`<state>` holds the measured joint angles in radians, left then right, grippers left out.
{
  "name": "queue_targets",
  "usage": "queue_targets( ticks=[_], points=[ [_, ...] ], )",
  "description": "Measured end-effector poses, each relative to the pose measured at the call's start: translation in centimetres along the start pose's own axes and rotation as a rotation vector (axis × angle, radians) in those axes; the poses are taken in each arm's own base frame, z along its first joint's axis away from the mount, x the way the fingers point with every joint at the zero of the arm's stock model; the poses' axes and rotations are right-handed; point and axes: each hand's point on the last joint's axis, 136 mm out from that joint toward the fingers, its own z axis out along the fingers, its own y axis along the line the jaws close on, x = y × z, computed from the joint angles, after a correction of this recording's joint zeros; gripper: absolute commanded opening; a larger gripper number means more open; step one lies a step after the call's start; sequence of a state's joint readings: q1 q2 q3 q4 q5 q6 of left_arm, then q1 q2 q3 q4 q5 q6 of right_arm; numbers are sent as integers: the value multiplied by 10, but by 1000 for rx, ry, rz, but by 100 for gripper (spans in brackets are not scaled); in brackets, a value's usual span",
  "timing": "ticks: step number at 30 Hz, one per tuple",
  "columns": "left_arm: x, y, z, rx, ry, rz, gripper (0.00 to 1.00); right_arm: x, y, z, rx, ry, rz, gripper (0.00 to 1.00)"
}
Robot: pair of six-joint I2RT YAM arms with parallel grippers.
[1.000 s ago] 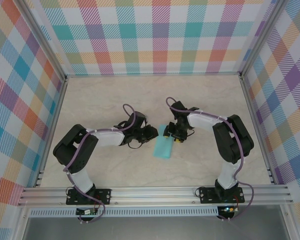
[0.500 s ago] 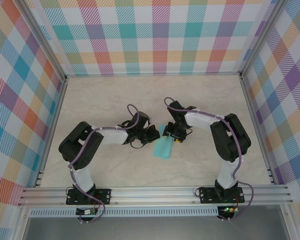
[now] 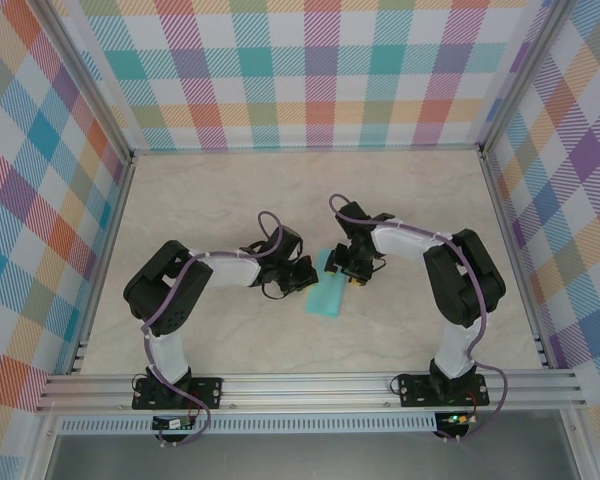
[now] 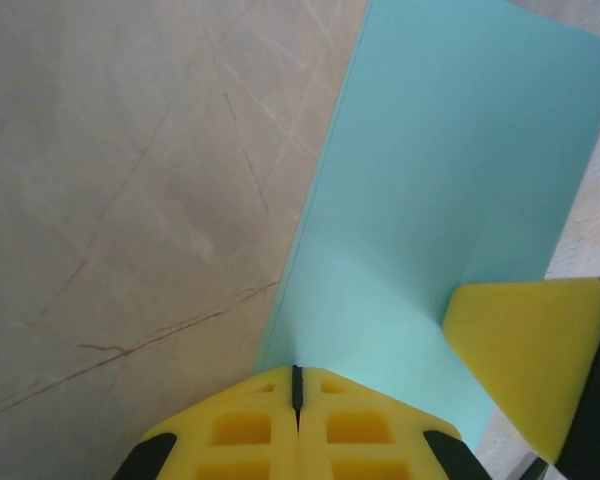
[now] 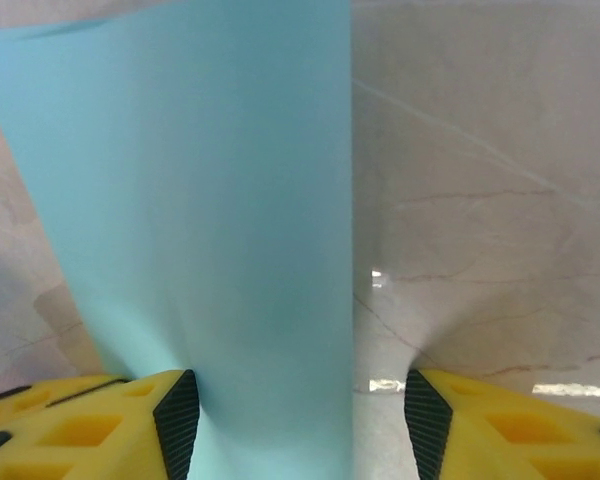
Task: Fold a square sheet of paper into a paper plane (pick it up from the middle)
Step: Hold the square sheet of paper at the center of the table.
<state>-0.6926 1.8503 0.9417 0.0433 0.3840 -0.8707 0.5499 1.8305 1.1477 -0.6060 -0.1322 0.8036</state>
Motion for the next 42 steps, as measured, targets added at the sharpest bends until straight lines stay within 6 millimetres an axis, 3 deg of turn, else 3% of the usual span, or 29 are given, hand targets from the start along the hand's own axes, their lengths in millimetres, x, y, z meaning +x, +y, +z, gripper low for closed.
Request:
queue_targets(
  ticks=[6, 12, 25, 33, 42],
  points=[
    [0, 1, 0, -10, -1, 5, 0, 14, -4, -13, -21, 19, -4, 59],
    [-1, 1, -1, -14, -1, 8, 0, 29, -9, -6, -36, 83, -18, 53],
    [-2, 0, -2, -37, 6, 16, 0, 31, -15, 5, -7, 112, -13, 48],
    [-11, -15, -6, -20, -11, 32, 2, 31, -16, 6, 13, 121, 1, 48],
    [-18, -14, -8, -37, -52, 34, 5, 30, -17, 8, 32, 134, 27, 49]
  ],
)
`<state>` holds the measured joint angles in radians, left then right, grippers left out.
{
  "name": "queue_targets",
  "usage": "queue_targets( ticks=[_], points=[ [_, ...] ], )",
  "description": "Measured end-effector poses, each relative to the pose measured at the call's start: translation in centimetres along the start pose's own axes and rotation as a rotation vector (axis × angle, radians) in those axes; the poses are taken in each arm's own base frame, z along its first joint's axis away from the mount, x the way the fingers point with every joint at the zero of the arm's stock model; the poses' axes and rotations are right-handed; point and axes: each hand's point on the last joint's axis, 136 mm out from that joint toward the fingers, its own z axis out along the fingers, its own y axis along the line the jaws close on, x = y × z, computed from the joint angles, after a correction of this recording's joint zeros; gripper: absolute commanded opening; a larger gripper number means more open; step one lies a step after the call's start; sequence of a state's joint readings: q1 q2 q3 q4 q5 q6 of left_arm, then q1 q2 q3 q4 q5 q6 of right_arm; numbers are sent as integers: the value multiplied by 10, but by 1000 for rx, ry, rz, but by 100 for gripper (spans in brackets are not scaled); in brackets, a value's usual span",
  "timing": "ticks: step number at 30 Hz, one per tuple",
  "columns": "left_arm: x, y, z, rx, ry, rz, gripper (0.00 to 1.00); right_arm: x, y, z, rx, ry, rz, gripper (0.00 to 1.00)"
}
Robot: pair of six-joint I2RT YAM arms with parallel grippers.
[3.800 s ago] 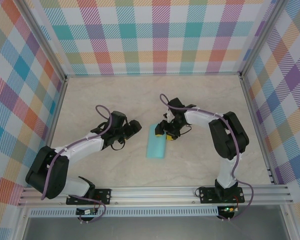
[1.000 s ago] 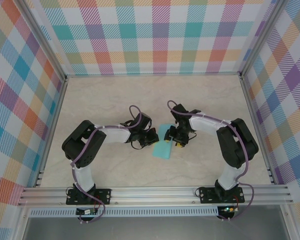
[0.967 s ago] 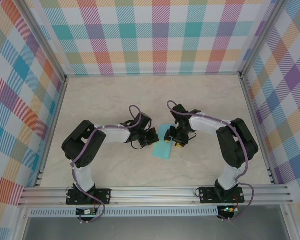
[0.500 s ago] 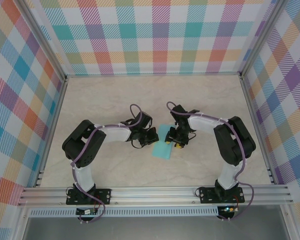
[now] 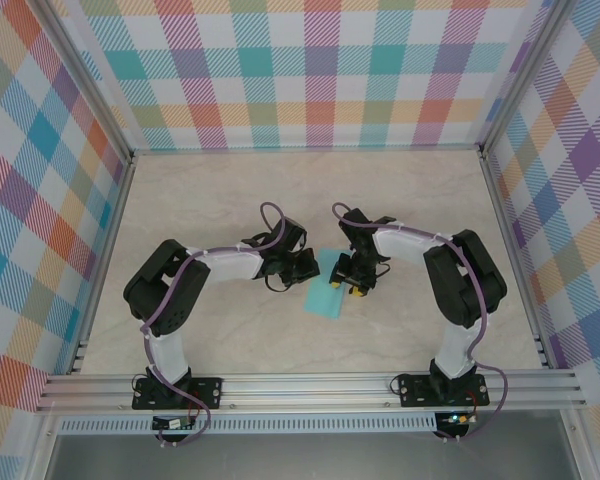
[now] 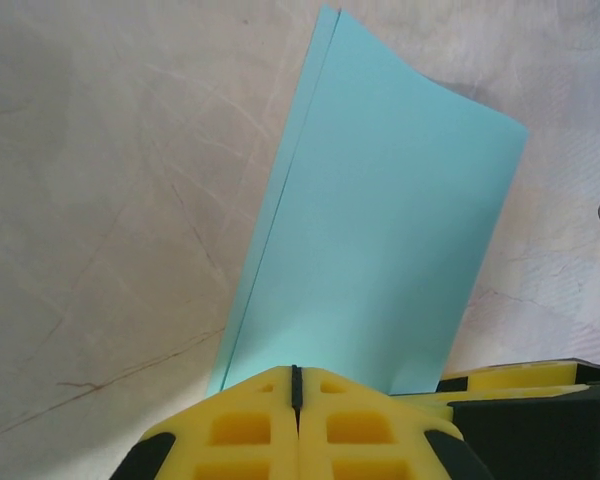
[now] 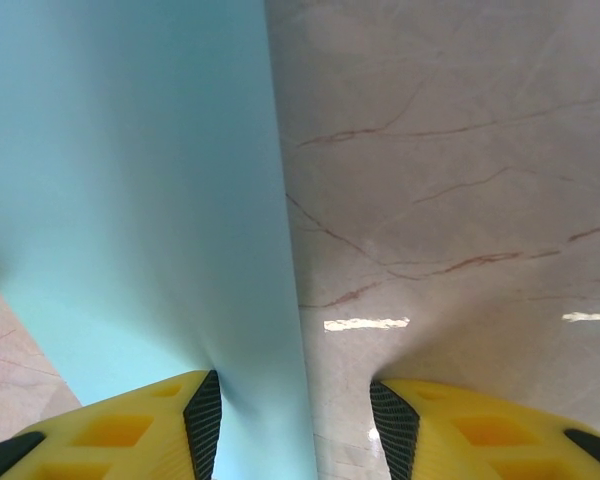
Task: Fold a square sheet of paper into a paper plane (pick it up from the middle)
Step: Hold the square sheet of paper at the center of the table.
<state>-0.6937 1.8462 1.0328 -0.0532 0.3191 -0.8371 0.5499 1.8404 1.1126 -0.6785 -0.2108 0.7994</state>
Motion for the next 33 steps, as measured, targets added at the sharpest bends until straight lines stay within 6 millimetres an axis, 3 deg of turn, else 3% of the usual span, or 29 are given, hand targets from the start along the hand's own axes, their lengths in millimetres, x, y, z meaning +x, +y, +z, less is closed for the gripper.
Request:
queue_targets(
  ticks=[10, 33],
  points=[
    [-12, -8, -16, 5, -77, 10, 5, 0, 0, 1, 17, 16, 9, 51],
    [-12, -8, -16, 5, -75, 10, 2, 3, -4, 5, 41, 49, -33, 52]
  ],
)
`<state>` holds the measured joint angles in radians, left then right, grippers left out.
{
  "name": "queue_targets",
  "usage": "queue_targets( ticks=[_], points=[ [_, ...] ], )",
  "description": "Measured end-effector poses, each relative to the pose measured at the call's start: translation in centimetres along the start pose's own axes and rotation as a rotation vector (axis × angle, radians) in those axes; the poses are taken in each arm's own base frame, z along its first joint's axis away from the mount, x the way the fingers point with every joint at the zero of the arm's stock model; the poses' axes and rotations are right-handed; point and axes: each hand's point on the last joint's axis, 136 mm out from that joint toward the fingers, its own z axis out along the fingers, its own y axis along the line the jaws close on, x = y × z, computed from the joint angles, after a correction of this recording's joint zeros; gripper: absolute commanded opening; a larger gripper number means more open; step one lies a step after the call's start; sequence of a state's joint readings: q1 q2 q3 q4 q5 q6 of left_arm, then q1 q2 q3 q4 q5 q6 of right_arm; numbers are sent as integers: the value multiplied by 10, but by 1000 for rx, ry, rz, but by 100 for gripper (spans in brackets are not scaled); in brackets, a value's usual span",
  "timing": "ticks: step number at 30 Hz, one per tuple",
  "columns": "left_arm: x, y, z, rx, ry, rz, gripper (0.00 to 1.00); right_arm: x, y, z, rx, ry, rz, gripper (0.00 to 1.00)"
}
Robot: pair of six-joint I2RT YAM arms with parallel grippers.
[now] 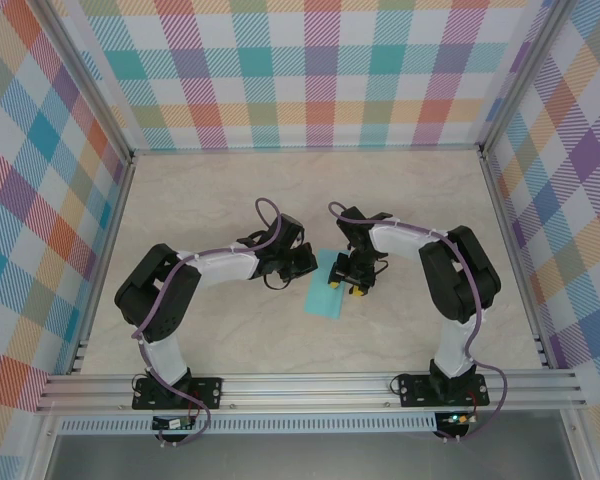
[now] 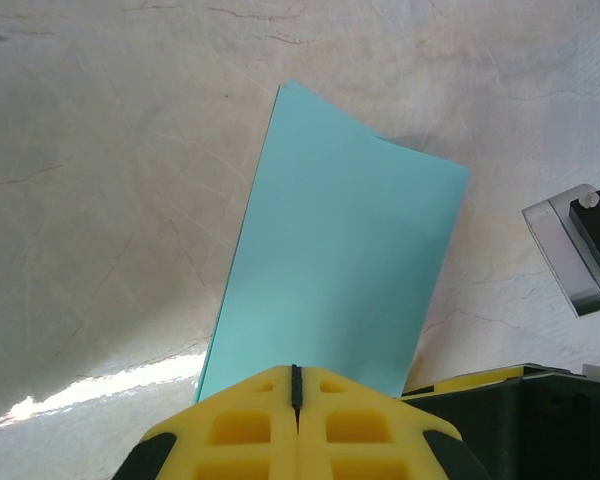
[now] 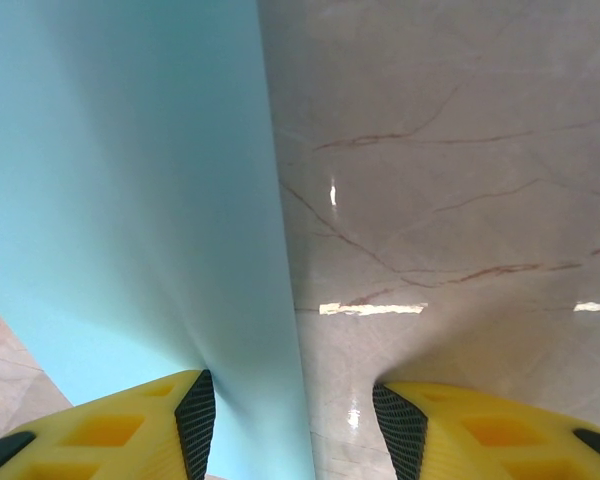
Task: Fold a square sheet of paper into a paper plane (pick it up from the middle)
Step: Hold the square sheet of paper at the center of the table.
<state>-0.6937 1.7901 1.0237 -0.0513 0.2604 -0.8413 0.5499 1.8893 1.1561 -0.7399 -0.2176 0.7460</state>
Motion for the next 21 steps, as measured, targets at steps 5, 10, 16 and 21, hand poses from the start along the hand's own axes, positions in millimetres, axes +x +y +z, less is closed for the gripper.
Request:
queue_targets(
  ticks=[5, 10, 16, 21],
  points=[
    [0, 0, 0, 0, 1, 0, 2, 0, 0, 1, 4, 5, 9, 52],
    [1, 0, 1, 3, 8, -1, 2, 0, 0, 1, 10, 10, 20, 52],
    [2, 1, 2, 1, 12, -2, 2, 0, -1, 3, 14, 14, 34, 53],
    [5, 5, 7, -8, 29, -6, 2, 0, -1, 3, 14, 15, 40, 53]
  ],
)
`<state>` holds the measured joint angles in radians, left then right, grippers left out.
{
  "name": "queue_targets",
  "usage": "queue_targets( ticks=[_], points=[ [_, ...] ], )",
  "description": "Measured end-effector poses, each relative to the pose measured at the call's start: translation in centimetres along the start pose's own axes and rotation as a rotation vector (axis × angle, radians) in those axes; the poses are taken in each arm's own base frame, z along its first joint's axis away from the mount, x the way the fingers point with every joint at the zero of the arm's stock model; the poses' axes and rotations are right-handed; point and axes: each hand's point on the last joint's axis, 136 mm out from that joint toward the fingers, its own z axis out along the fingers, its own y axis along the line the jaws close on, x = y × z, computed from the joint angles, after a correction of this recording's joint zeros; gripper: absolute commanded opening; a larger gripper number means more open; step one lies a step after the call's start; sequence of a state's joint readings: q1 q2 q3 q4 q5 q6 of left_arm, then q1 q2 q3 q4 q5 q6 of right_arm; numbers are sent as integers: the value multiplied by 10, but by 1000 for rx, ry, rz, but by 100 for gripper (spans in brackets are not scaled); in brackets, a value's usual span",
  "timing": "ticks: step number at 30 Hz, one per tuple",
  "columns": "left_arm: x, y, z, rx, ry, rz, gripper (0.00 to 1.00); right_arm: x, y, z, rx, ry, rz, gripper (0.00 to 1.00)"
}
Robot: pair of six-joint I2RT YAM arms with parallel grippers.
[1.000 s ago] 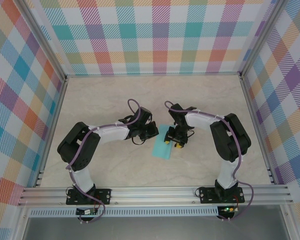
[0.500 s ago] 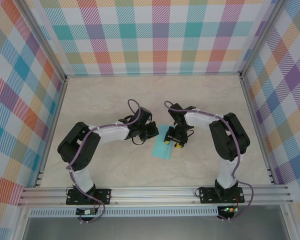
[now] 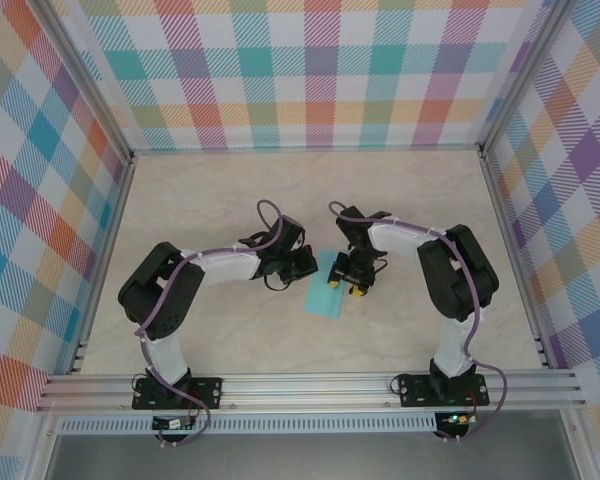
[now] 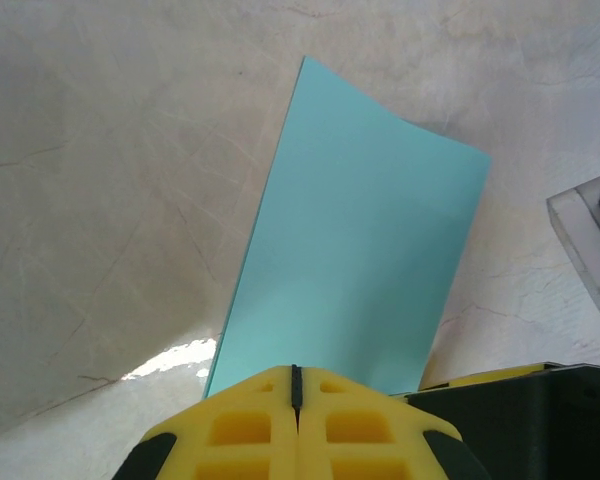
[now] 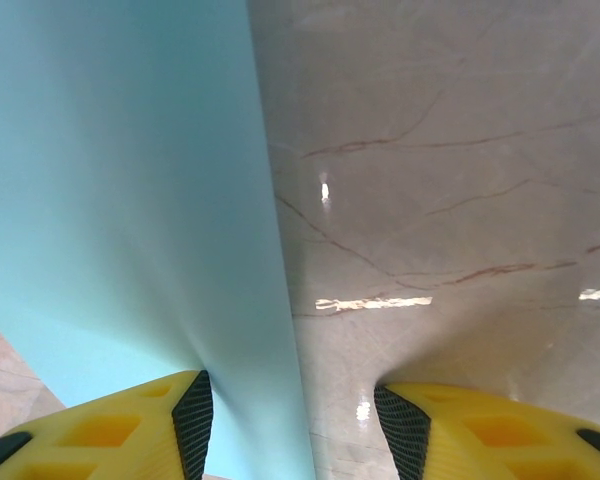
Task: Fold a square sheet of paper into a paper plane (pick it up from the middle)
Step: Hold the square sheet of paper at the center of the table.
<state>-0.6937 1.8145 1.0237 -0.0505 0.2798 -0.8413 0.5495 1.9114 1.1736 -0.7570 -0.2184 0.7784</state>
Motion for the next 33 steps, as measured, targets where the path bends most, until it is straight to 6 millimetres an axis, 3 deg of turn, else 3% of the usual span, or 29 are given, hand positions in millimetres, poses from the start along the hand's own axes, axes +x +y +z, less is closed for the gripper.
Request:
queue_targets(
  ticks=[17, 33],
  points=[
    [16, 10, 20, 3, 93, -17, 0, 0, 0, 1, 2, 2, 2, 53],
    [16, 10, 21, 2, 95, -12, 0, 0, 0, 0, -2, 2, 0, 52]
  ],
)
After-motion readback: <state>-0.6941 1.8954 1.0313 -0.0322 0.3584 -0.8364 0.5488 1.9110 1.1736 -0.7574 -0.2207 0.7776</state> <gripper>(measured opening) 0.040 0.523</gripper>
